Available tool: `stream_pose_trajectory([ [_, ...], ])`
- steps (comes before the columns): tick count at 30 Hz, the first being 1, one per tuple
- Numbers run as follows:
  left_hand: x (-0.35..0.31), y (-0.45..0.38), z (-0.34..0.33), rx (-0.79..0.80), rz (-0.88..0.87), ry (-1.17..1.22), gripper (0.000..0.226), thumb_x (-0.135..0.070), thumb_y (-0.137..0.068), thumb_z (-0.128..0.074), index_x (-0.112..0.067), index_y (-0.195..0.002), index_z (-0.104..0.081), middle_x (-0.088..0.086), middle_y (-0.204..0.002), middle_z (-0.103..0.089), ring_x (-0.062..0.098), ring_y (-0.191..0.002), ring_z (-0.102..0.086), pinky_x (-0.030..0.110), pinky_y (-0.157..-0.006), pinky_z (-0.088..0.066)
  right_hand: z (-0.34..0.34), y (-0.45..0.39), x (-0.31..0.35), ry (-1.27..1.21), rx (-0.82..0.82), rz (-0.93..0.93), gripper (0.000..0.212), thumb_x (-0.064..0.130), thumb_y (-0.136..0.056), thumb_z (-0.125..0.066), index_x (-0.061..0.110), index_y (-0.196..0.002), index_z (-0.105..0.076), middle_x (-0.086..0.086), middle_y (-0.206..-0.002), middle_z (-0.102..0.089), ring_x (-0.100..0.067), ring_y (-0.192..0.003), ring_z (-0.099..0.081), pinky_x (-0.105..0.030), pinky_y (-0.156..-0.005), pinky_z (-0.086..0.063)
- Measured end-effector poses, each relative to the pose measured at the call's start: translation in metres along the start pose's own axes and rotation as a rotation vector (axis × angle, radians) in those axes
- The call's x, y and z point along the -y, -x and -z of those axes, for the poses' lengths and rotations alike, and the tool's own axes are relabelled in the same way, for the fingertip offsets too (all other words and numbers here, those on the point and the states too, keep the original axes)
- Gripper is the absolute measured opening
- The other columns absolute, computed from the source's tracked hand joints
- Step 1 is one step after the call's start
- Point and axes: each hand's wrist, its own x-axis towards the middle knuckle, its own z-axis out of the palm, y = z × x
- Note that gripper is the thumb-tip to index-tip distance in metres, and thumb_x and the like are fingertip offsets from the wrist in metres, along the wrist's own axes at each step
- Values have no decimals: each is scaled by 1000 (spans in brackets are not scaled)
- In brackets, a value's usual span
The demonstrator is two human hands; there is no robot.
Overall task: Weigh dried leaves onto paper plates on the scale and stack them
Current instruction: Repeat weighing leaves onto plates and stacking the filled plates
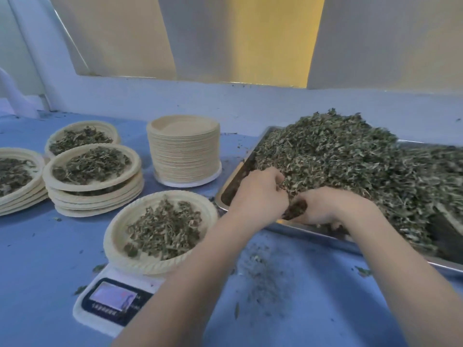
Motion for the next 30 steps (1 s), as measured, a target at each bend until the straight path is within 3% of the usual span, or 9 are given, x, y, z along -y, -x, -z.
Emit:
stream_pose_trajectory([
  [4, -2, -8, -17, 164, 128, -191, 33, -10, -88, -46, -5, -120, -50, 17, -122, -56, 32, -112, -53, 34, -85, -42, -17, -16, 7, -140, -183, 161, 21, 36, -81, -59, 28, -100, -63, -5, -102, -67, -24, -94, -63, -32, -79, -51],
  [8, -3, -16, -21, 273, 147, -304, 30, -4, -90, -43, 1, -118, -51, 18, -118, -58, 30, -103, -57, 31, -72, -41, -15, -19, 16, -247, -296, 261, 14, 17, -78, -57, 30, -81, -59, -3, -93, -68, -21, -86, -59, -28, -71, -45],
  [11, -2, -20, -18, 169, 182, -202, 31, -4, -90, -43, -1, -120, -48, 19, -116, -58, 30, -100, -57, 31, -70, -41, -9, -17, 17, -365, -447, 312, 21, 11, -79, -59, 25, -93, -68, 1, -85, -63, -17, -85, -57, -20, -66, -31],
  [17, 7, -18, 23, -76, 118, -142, 36, -4, -85, -46, -11, -119, -52, 11, -116, -58, 27, -102, -54, 32, -77, -42, 17, -1, 43, -576, -641, 418, 17, 20, -82, -68, 33, -94, -68, 14, -84, -62, -5, -68, -56, -9, -60, -38],
  [20, 19, -8, 55, -123, 136, -150, 32, -4, -83, -47, -15, -111, -58, 7, -104, -63, 28, -102, -57, 28, -74, -39, 31, 9, 74, -651, -626, 494, 19, 18, -81, -68, 37, -79, -63, 9, -79, -66, 0, -58, -59, -4, -57, -41],
  [22, 29, 5, 79, -98, 164, -129, 30, -4, -81, -49, -18, -105, -61, 0, -81, -60, 27, -88, -59, 27, -70, -43, 35, 15, 96, -701, -574, 559, 21, 17, -80, -68, 37, -76, -62, 6, -78, -67, -7, -63, -65, -12, -65, -48],
  [24, 43, 20, 103, -72, 195, -136, 26, -5, -81, -50, -24, -96, -61, -6, -66, -53, 22, -76, -55, 27, -66, -45, 36, 22, 115, -799, -486, 645, 17, 16, -81, -68, 33, -79, -66, 2, -77, -68, -12, -60, -67, -19, -59, -52],
  [27, 61, 42, 129, -41, 269, -136, 20, -15, -82, -55, -32, -91, -61, -2, -68, -59, 18, -66, -56, 24, -56, -49, 34, 26, 140, -856, -415, 731, 7, 23, -82, -70, 30, -81, -70, 2, -71, -69, -10, -55, -64, -16, -45, -47],
  [30, 73, 55, 140, -19, 335, -146, 27, -22, -82, -60, -35, -105, -61, -1, -86, -63, 18, -75, -59, 25, -57, -51, 30, 24, 155, -795, -427, 746, 4, 32, -83, -70, 29, -83, -72, 10, -71, -66, 1, -58, -56, -12, -44, -43],
])
